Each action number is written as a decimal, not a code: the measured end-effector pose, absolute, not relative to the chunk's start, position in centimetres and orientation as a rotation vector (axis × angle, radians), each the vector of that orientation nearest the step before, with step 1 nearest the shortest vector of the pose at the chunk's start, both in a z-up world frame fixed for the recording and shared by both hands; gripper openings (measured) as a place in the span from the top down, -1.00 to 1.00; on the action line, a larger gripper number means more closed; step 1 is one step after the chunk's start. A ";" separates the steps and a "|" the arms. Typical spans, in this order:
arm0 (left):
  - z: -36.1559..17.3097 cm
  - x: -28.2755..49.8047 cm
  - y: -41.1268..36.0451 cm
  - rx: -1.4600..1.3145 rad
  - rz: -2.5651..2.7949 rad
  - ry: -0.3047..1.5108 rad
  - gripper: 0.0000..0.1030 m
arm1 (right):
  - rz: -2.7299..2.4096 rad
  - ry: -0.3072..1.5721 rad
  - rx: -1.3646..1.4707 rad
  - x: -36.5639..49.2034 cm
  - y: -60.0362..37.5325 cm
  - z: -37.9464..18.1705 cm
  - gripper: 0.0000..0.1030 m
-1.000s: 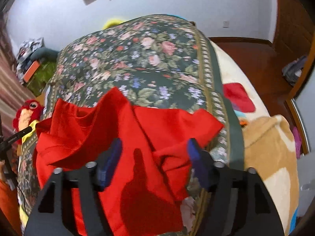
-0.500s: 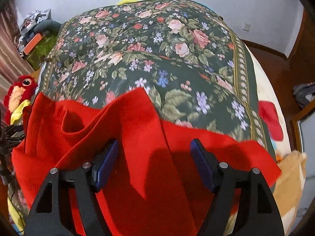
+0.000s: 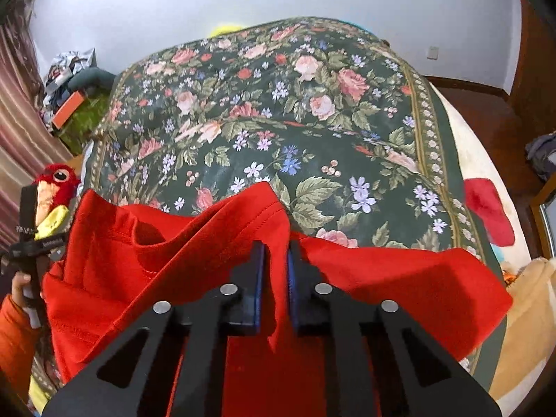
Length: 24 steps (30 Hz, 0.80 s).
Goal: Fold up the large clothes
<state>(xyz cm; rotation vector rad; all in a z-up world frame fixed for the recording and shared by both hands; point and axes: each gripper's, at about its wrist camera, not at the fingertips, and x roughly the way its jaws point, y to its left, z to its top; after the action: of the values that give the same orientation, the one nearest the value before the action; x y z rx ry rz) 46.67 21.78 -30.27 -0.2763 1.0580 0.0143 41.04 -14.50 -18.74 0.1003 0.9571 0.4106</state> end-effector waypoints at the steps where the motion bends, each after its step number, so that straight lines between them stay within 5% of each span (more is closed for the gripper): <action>1: -30.0 46.4 21.5 -0.246 0.017 1.050 0.63 | 0.408 0.951 0.108 40.9 -14.7 -18.5 0.86; 16: -19.3 42.6 22.5 -0.289 0.087 0.823 0.90 | 0.278 0.759 0.084 37.8 -19.3 -9.4 0.92; 24: -24.3 44.5 23.1 -0.267 0.179 0.930 0.89 | 0.202 0.880 0.129 40.4 -21.3 -14.9 0.92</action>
<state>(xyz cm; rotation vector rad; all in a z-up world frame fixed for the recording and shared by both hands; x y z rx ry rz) 44.46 23.08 -24.26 -0.2667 0.9296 0.1792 40.43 -21.34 -14.90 0.1287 0.8798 0.2018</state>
